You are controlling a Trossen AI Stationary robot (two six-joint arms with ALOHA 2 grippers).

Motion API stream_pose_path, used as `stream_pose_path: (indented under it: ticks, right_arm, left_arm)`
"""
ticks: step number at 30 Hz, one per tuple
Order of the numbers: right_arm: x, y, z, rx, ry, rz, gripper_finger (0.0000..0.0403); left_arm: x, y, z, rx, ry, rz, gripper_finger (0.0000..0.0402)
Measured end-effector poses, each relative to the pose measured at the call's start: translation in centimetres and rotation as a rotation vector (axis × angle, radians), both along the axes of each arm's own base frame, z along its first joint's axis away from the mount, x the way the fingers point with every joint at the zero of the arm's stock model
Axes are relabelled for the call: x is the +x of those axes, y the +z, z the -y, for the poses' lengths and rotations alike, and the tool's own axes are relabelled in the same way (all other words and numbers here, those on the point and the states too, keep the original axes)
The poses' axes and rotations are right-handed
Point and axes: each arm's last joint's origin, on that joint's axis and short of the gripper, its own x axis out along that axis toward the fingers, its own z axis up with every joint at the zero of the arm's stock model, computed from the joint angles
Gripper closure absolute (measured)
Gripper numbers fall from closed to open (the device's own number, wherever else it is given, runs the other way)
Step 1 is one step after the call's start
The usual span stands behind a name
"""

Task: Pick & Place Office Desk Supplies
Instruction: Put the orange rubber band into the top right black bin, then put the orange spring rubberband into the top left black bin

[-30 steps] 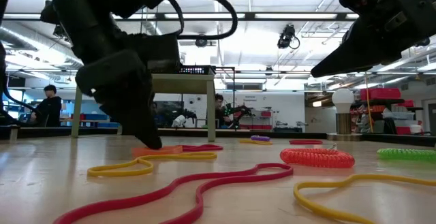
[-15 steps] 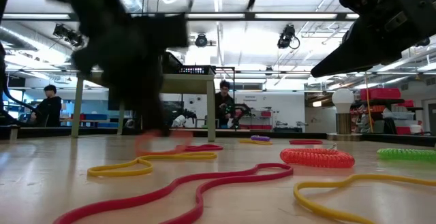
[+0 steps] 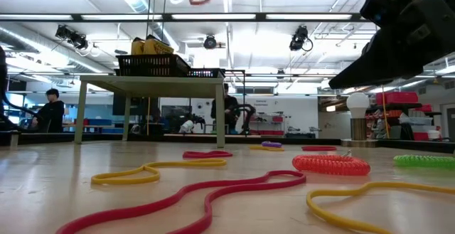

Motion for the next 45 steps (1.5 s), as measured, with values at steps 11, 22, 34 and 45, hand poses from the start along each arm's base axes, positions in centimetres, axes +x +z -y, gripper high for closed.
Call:
stream_pose_path:
  ticks: [11,22,34,45]
  right_arm:
    - [0.2,0.3,0.2,-0.011,0.007,0.035,0.0391]
    - [0.3,0.4,0.1,-0.032,0.023,0.042,0.0391]
    - [0.4,0.5,0.1,-0.021,0.021,0.057,0.0391]
    - [0.5,0.5,0.4,-0.025,0.005,0.052,0.0391]
  left_arm:
    - [0.5,0.7,-17.0,-0.035,0.272,-0.058,0.0398]
    - [-0.1,-2.5,-23.2,-0.118,0.324,-0.178,0.0375]
    - [-1.2,-1.4,-22.3,-0.113,0.302,-0.212,0.0271]
    - [-1.5,-0.1,-19.1,-0.030,0.121,-0.327,0.0295]
